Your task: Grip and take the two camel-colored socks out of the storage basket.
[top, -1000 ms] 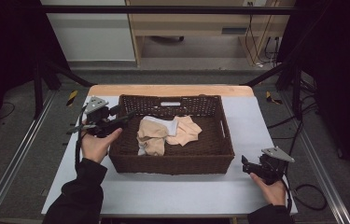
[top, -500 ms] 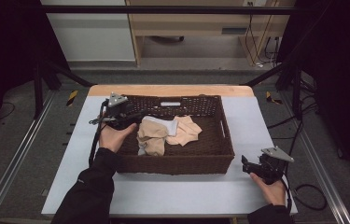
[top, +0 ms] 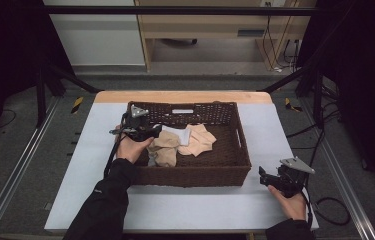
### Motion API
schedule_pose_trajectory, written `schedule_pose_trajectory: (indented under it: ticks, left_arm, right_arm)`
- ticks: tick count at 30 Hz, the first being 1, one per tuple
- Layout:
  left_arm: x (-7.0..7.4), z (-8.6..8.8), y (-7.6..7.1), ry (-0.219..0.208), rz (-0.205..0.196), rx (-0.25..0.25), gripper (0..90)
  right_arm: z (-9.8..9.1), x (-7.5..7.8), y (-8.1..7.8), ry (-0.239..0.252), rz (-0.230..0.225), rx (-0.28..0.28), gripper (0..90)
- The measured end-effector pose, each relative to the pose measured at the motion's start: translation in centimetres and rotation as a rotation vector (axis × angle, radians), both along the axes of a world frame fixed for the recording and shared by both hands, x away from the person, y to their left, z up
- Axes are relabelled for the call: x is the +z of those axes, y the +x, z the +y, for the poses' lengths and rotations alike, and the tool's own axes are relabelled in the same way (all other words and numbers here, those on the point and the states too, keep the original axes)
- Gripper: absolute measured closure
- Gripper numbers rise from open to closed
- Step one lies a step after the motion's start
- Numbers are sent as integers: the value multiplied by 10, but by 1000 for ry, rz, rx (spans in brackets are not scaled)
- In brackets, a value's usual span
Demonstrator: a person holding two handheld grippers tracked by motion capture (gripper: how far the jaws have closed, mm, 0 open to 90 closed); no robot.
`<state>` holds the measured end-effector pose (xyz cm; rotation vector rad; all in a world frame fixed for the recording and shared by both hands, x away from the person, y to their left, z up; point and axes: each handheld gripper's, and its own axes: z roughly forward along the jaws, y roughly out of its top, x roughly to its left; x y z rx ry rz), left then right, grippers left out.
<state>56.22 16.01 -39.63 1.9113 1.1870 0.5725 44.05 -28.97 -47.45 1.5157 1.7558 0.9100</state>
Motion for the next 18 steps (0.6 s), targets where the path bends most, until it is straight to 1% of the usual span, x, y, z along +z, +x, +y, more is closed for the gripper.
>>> schedule_pose_trajectory:
  ticks: [2,5,7,10,13,14,15,18]
  left_arm:
    - [-5,-1,1,10,13,4,404]
    - [-13,-1,2,8,39,12,395]
    - [-16,0,2,23,57,15,397]
    - [-18,1,3,35,65,20,397]
    - [-20,-1,3,48,78,21,397]
    - [-21,0,4,62,83,14,397]
    - [-21,-1,4,65,84,19,401]
    - [-24,-2,4,81,106,11,407]
  right_arm:
    - [0,0,0,-1,2,0,38]
    - [0,0,0,-5,2,-2,38]
    - [0,0,0,-4,3,-5,38]
    - [0,-1,0,-12,4,-5,38]
    - [0,-1,0,-11,9,-7,38]
    - [0,-1,1,-11,13,-6,39]
    - [0,-1,1,-12,15,-6,39]
    - [0,-1,1,-14,15,-7,39]
